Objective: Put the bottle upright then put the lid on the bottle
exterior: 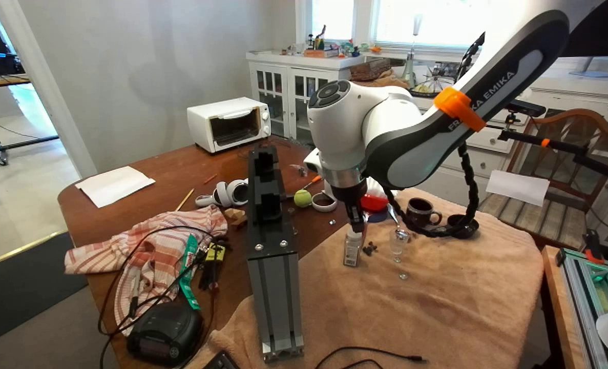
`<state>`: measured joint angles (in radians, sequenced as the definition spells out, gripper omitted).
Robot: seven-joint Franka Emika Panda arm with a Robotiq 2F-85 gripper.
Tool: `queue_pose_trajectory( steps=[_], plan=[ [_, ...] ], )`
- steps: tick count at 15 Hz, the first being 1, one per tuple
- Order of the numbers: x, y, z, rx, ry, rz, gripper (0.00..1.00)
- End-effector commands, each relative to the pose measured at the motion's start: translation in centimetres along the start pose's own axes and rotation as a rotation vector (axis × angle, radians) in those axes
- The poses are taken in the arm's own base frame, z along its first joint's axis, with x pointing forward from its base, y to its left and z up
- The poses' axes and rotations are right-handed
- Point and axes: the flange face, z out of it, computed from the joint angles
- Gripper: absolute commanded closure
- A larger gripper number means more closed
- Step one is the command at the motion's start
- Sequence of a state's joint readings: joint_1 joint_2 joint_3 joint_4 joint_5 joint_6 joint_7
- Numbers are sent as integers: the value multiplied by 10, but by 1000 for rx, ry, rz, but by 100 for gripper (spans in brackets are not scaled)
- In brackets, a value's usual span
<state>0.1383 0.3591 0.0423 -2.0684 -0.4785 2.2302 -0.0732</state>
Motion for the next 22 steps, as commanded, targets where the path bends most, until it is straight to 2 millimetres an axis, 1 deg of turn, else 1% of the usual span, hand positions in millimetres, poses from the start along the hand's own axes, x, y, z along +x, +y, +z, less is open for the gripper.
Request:
queue_pose_trajectory(
  steps=[1,8,15,22],
  plan=[
    [2,-2,4,0,-43,-2,77],
    [6,5,15,32,-37,-14,77],
    [16,9,27,77,-30,-19,77],
    [20,13,37,79,-46,-6,77]
  ],
)
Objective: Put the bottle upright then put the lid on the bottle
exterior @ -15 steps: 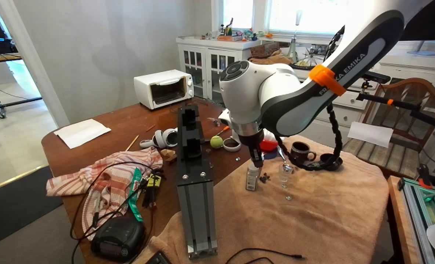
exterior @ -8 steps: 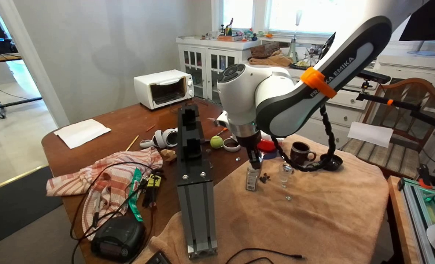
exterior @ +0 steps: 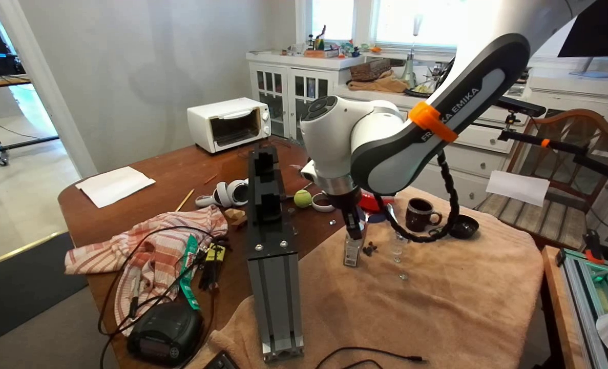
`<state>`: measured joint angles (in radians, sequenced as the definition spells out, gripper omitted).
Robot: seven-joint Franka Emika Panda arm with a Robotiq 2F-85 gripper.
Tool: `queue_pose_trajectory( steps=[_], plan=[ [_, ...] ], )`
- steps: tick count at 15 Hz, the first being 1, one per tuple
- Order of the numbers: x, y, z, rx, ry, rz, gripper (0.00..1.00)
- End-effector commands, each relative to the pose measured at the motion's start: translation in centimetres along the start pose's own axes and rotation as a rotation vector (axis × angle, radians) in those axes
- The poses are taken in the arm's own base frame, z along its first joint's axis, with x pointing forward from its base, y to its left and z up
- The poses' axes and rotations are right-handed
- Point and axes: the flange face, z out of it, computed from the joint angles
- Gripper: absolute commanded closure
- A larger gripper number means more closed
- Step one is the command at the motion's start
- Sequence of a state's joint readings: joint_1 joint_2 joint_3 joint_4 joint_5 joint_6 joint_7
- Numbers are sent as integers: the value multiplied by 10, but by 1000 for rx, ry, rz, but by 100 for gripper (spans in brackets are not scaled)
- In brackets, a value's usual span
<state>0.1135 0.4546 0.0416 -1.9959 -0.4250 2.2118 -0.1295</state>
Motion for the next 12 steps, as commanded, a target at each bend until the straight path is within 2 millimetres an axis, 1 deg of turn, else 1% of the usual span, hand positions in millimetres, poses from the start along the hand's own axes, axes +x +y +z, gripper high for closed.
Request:
queue_pose_trajectory(
  steps=[1,12],
  plan=[
    [6,4,7,16,-8,1,77],
    [11,13,17,21,-12,16,77]
  ],
)
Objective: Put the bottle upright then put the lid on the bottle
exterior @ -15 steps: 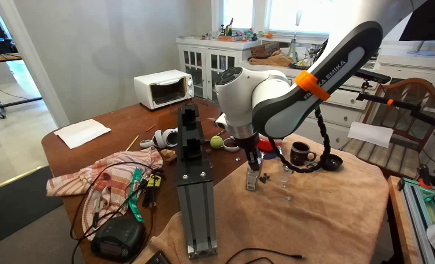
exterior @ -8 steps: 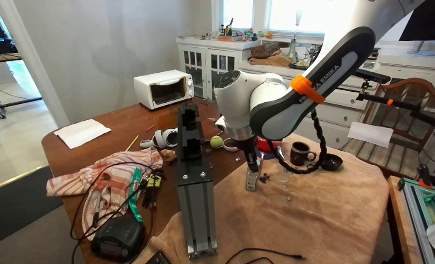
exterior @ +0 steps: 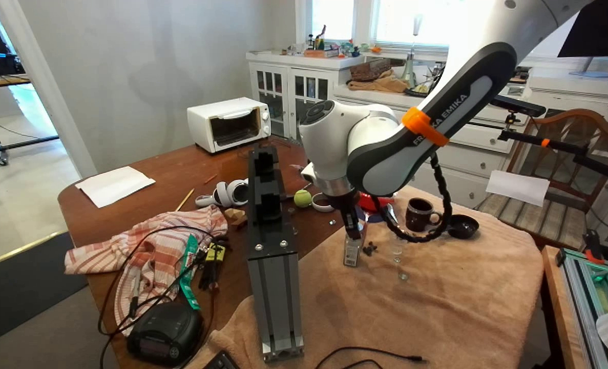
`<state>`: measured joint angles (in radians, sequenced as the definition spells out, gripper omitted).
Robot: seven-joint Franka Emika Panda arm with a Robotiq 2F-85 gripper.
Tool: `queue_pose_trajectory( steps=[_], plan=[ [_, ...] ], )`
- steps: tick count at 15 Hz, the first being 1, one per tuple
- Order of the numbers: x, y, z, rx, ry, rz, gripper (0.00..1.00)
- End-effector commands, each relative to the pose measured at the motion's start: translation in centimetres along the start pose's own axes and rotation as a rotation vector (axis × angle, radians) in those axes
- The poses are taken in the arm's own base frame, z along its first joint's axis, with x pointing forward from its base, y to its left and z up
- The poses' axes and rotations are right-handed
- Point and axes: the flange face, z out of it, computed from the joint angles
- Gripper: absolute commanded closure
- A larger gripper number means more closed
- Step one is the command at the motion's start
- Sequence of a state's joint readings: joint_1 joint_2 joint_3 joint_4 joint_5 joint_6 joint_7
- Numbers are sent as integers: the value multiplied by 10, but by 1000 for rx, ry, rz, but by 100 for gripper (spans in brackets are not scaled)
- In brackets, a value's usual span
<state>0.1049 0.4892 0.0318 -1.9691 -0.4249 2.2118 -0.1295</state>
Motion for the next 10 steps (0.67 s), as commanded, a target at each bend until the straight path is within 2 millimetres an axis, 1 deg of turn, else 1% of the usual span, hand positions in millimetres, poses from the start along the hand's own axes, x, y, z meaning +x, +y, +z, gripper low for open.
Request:
queue_pose_trajectory(
  steps=[1,10],
  plan=[
    [8,4,6,17,-1,1,77],
    [6,4,13,39,-14,17,77]
  ],
)
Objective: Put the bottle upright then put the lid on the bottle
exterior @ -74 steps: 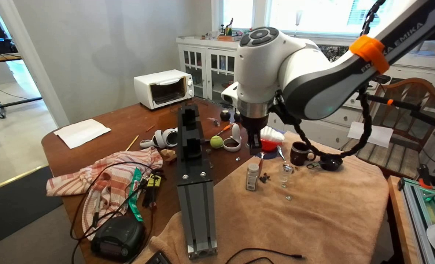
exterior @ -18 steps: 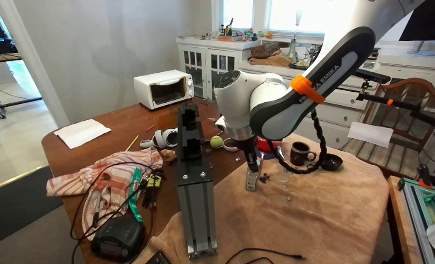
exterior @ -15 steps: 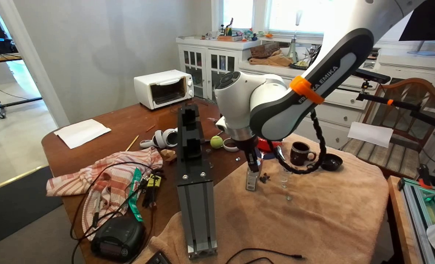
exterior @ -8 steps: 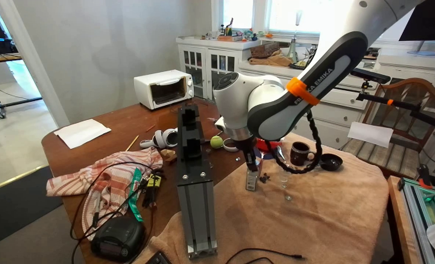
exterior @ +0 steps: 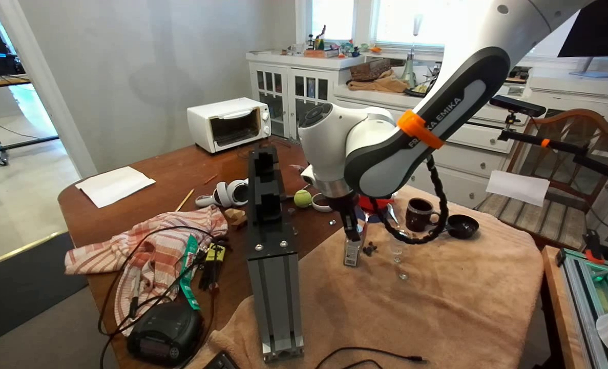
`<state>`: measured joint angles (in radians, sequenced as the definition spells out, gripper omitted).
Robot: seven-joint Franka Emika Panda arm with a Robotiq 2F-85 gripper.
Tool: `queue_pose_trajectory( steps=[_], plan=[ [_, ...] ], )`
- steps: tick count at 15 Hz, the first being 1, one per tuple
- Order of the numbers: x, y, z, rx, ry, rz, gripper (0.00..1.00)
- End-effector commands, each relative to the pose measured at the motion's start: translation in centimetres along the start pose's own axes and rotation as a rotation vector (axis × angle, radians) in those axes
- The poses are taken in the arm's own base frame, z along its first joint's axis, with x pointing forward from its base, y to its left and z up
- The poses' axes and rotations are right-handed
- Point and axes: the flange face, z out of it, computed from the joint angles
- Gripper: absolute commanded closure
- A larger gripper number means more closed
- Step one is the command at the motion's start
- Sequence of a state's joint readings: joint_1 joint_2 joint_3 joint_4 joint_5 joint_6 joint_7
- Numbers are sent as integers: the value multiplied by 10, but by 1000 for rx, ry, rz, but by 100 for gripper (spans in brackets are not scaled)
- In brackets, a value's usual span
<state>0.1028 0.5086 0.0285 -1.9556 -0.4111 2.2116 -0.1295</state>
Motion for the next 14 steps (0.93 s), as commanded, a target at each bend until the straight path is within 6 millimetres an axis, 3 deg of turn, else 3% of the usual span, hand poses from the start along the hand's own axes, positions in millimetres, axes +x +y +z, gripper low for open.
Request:
queue_pose_trajectory(
  steps=[1,8,9,10,13,14],
  plan=[
    [3,2,8,27,-11,7,77],
    [4,3,11,47,-11,17,77],
    [4,3,11,55,-12,21,27],
    [4,2,11,59,-14,25,26],
    [4,1,12,69,-20,31,4],
    [4,1,12,69,-21,33,1]
  ],
)
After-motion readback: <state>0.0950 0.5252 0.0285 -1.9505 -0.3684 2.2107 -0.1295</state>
